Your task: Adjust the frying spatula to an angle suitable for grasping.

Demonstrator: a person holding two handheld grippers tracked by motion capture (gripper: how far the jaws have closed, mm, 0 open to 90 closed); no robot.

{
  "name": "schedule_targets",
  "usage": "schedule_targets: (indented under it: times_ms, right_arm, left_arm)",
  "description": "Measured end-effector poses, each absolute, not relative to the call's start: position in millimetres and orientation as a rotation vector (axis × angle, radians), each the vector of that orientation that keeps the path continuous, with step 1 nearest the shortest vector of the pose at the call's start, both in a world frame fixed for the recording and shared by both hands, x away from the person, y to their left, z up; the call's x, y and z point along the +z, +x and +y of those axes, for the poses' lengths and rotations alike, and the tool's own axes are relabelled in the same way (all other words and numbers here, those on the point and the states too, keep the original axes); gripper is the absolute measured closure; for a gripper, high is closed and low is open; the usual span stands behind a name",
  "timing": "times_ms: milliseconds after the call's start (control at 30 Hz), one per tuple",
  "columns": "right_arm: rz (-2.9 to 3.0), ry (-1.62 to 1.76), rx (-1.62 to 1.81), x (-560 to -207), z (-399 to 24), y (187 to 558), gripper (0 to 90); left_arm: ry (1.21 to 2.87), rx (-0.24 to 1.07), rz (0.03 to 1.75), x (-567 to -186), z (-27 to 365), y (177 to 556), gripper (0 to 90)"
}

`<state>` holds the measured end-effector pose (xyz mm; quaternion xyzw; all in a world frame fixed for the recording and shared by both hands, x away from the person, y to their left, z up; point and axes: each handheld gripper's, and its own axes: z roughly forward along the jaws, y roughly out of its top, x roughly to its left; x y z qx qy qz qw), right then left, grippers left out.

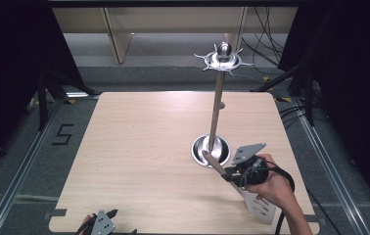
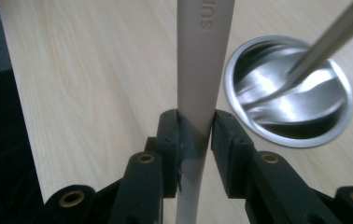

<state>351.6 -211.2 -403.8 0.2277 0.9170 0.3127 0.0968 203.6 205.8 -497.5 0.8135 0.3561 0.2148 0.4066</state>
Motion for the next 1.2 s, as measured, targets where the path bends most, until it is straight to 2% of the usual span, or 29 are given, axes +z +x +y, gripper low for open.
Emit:
schedule_targets:
  times_ms: [367,733,767,833,967,1200]
  right_arm:
    - [2.590,0.760,1.109,-383,-250,347,73.6]
    - [2.505,0.770,1.203,-372,-269,345,73.7]
    - [2.487,0.795,1.222,-369,-272,342,73.7]
    - [2.478,0.790,1.251,-367,-274,342,73.7]
    - [2.452,0.803,1.291,-364,-279,341,73.7]
    - [2.414,0.781,1.362,-356,-283,337,73.8]
  left_arm:
    - [2.073,0.560,0.876,-497,208,205,14.9]
    - [2.051,0.526,0.936,-497,204,201,14.8]
    - [2.095,0.557,0.862,-495,207,204,14.9]
    - [2.103,0.561,0.845,-495,208,205,14.8]
    - [2.062,0.522,0.917,-497,202,199,14.8]
    - [2.118,0.551,0.852,-494,205,202,14.8]
